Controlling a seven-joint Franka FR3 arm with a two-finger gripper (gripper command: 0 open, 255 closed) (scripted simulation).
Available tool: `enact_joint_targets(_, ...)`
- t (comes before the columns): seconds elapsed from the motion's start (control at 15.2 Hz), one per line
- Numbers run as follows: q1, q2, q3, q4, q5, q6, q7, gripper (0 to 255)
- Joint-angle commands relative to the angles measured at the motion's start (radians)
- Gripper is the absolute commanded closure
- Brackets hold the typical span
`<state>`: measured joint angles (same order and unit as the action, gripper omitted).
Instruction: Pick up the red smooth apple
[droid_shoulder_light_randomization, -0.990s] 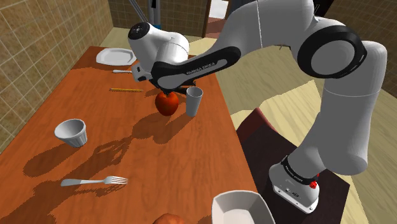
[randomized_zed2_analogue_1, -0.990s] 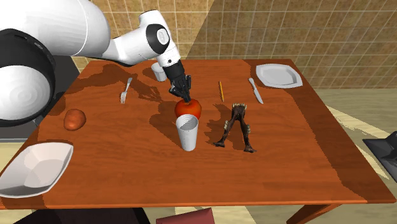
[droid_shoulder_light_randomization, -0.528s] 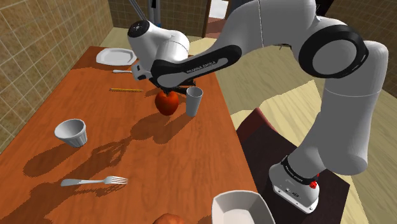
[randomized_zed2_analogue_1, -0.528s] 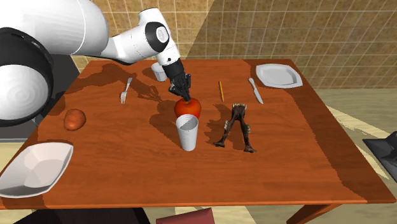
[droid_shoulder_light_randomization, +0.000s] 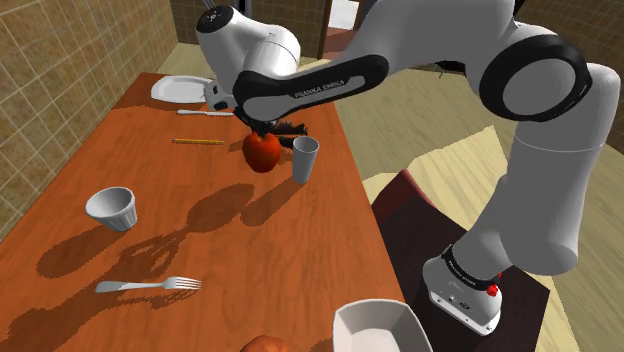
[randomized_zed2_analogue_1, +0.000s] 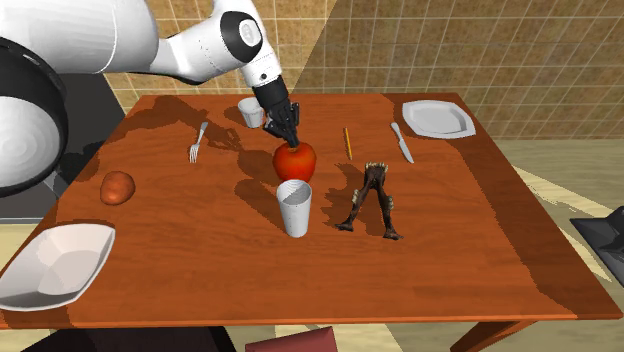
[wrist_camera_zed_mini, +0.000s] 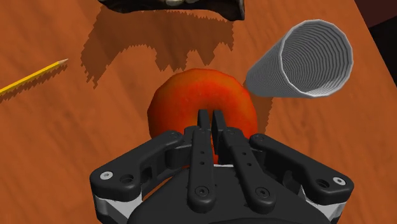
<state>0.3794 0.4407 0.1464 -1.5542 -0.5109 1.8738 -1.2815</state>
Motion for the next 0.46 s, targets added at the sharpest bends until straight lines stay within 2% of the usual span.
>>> enact_joint_targets(0.0,-0.001,-0.008,0.001,0.014,0.004,-0.020,-0.011,255)
enact_joint_targets(0.4,0.001,-0.022,0.003,0.049,0.012,-0.064,-0.031,255)
